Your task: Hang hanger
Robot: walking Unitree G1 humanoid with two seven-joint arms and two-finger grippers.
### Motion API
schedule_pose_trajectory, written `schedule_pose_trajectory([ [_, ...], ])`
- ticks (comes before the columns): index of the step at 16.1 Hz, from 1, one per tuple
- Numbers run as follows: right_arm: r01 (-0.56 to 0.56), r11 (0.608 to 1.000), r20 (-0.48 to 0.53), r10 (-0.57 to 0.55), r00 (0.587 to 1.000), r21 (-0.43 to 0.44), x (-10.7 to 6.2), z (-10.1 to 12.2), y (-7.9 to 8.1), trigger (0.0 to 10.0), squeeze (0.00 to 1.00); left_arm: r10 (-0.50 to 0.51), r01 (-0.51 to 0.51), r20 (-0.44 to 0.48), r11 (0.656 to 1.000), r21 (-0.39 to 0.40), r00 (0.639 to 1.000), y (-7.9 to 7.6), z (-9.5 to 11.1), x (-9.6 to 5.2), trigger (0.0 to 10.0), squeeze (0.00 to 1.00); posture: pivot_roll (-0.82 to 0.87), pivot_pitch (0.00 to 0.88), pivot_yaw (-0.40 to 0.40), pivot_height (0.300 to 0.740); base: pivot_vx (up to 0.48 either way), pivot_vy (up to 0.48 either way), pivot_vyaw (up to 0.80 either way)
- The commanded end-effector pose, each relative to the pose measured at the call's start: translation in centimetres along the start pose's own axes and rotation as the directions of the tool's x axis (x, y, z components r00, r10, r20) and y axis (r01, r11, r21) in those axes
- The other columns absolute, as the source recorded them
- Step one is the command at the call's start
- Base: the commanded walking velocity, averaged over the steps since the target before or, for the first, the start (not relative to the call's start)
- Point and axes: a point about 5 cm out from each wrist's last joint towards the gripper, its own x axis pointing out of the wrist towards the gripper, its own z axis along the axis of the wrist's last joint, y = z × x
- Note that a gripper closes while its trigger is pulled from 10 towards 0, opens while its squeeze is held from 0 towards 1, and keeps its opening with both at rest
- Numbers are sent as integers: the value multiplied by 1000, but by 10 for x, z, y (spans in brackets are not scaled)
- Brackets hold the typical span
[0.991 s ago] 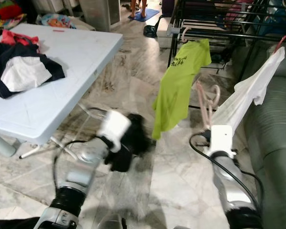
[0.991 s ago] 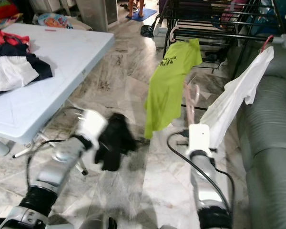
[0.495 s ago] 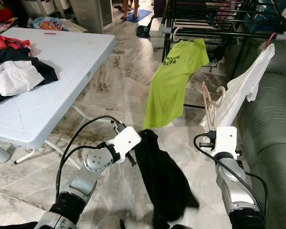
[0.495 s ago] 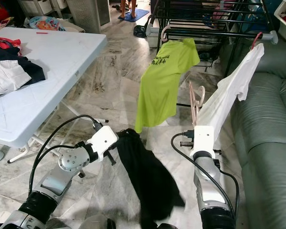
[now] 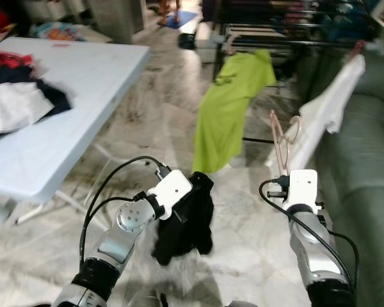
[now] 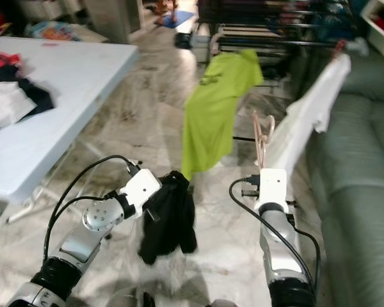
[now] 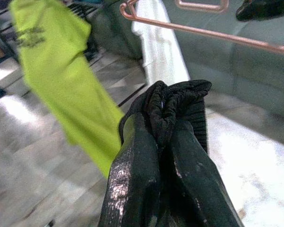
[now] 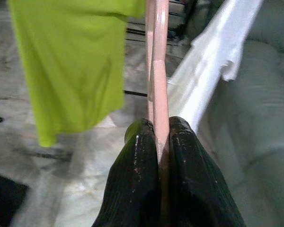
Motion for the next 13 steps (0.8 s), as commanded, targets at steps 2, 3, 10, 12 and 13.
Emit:
schedule_pose_trajectory([
  [2, 10, 1000, 23, -10, 1000, -3, 3, 8, -1, 10000, 0, -7, 7, 32, 1000, 19, 999, 2, 6, 0, 10000, 0, -69, 0, 26, 740, 0, 0, -800],
  [3, 10, 1000, 26, -10, 1000, -4, 3, 8, -1, 10000, 0, -17, 16, 34, 1000, 17, 999, 1, 6, 0, 10000, 0, -69, 0, 26, 740, 0, 0, -800],
  [10, 23, 1000, 28, -22, 999, -15, 3, 9, -3, 10000, 0, -43, 43, 50, 999, 16, 998, -6, 7, 1, 10000, 0, -69, 0, 26, 740, 0, 243, -788],
  [12, 27, 999, 25, -26, 999, -17, 1, 6, -2, 10000, 0, -51, 51, 53, 999, 18, 997, -8, 7, 1, 10000, 0, -69, 0, 31, 740, 0, 242, -788],
  [13, 29, 999, 25, -29, 999, -18, 1, 6, -2, 10000, 0, -54, 53, 54, 998, 20, 997, -9, 8, 2, 10000, 0, -69, 0, 31, 740, 0, 0, -788],
])
